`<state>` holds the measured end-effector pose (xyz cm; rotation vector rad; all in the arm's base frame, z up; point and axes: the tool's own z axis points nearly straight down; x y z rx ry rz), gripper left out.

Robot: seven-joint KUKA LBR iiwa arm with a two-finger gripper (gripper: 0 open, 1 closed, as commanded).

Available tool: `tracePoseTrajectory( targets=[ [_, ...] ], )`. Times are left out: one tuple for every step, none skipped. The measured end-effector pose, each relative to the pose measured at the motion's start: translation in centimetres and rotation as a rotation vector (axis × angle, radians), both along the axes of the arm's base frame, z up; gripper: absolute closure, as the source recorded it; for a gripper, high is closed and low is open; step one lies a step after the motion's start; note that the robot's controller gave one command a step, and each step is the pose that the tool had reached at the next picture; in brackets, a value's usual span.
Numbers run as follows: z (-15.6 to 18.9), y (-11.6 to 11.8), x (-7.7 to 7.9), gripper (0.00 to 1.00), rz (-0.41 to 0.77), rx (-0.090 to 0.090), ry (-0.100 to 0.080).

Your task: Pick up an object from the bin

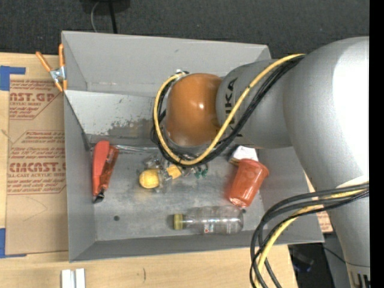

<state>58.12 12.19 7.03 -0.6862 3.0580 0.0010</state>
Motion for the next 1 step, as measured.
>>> tracePoseTrajectory(
  targets=[
    [0.02, 0.01, 0.0, 1.0, 0.0, 0.0, 0.0]
  ],
)
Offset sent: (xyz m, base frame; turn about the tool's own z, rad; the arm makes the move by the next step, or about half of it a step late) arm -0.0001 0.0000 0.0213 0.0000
